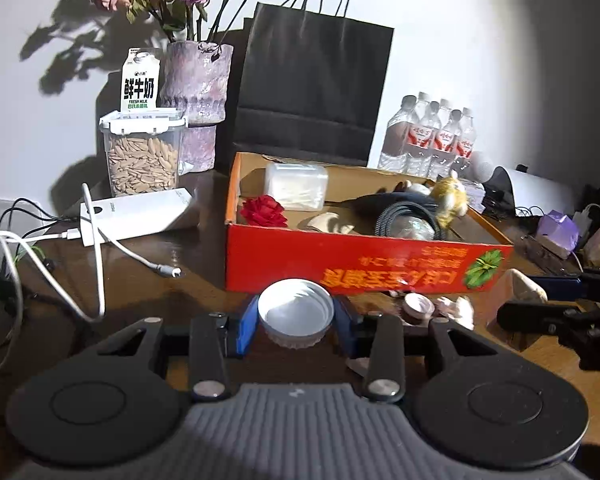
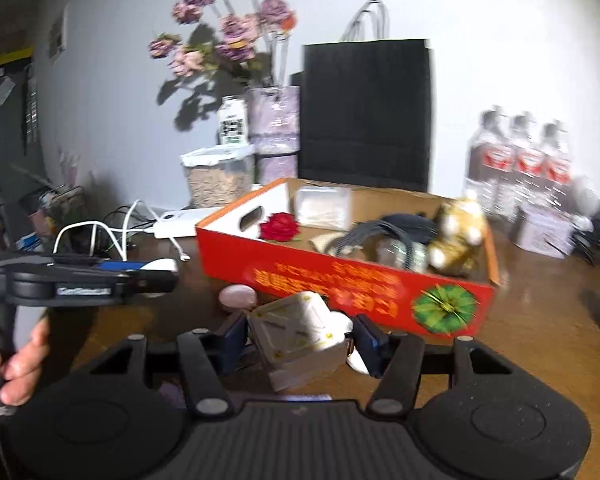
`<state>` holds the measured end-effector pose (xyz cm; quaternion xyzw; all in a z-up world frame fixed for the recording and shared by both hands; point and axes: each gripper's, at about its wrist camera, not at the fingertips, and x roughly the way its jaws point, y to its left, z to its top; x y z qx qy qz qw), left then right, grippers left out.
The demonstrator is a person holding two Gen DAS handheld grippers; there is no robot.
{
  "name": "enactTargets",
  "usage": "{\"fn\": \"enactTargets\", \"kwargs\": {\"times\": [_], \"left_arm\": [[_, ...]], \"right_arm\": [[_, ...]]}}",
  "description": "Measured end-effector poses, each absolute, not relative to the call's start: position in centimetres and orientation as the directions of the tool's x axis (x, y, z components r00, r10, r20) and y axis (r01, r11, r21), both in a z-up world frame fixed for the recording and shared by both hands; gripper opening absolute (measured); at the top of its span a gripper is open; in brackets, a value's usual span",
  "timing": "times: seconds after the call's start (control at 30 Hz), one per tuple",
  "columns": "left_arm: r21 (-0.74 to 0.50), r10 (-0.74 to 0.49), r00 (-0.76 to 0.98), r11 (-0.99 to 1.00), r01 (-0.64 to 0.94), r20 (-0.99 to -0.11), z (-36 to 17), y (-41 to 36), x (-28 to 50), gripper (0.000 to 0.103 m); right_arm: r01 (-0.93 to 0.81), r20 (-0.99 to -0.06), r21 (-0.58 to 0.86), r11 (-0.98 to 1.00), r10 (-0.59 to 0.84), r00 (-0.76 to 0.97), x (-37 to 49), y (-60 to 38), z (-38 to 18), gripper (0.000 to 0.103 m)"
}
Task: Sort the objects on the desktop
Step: 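Carry the white lid and square item into the box and open both tools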
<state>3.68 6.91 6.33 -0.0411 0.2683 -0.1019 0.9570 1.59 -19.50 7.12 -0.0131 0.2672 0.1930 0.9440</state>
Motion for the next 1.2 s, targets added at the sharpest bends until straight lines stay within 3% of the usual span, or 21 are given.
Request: {"fn": "enactTargets", "kwargs": {"times": [0.5, 0.77, 0.97, 1.2], "left_arm": [[-0.136, -0.266, 0.791, 0.964, 0.229, -0.551, 5.0, 3.5, -5.6, 0.041], [-0.127, -0.26, 0.799, 0.965, 0.228, -0.542, 5.5, 3.4, -5.3, 0.041], [-0.113, -0.253, 0.813, 0.967, 0.228, -0.525, 6.8, 3.8, -2.6, 0.041], [-0.193, -0.371, 0.791, 0.928, 0.317, -0.486, 11.5, 4.6, 7.2, 0.041]], "right_arm": [[-0.226, -0.566, 0.15, 0.962, 0.272, 0.778, -6.3, -24.0, 4.3, 0.057], [-0.219, -0.552, 0.174, 0.96, 0.279, 0.786, -6.2, -24.6, 4.5, 0.057], [-0.238, -0.51, 0.137, 0.962, 0.274, 0.815, -2.8, -24.8, 7.2, 0.057], [-0.227, -0.434, 0.138, 0.964, 0.265, 0.861, 7.4, -24.5, 12.3, 0.057]]}}
